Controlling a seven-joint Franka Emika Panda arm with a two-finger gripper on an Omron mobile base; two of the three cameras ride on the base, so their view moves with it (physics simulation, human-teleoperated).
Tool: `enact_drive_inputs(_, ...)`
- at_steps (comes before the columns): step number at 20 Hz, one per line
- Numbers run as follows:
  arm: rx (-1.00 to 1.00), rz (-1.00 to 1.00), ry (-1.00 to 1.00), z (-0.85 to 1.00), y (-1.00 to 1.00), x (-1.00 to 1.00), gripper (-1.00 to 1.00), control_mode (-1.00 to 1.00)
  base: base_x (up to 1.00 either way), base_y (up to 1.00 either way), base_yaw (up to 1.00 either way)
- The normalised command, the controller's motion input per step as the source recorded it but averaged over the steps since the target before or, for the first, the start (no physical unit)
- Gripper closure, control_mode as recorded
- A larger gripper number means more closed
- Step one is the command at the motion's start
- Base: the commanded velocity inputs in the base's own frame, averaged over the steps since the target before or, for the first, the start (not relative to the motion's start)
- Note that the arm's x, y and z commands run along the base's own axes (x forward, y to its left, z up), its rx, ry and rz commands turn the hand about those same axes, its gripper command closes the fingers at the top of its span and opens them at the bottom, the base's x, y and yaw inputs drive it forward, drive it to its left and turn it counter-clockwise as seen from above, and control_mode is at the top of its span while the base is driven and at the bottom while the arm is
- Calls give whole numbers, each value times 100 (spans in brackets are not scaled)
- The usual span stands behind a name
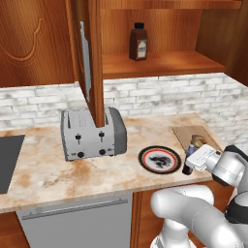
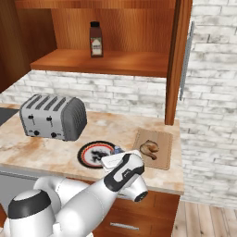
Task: Pick the chicken drumstick from the plate and place it on the cutting board. Then pick the condiment bottle from the cabinet and place it next to the cutting board.
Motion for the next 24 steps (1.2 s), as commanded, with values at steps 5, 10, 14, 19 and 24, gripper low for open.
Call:
enact_drive_inputs(5,0,0,-6,-23,0,-6,100,-100,0,0,0)
enact_drive_inputs(10,0,0,-7,-24,0,-4,100,-100,0,0,0)
enact_drive_inputs(14,0,0,-7,-23,0,-5,100,-100,0,0,0)
enact_drive_inputs(19,0,0,-5,-18,0,-2,100,-100,0,0,0)
enact_drive_inputs(24,0,0,-2,-15,0,0,100,-100,0,0,0)
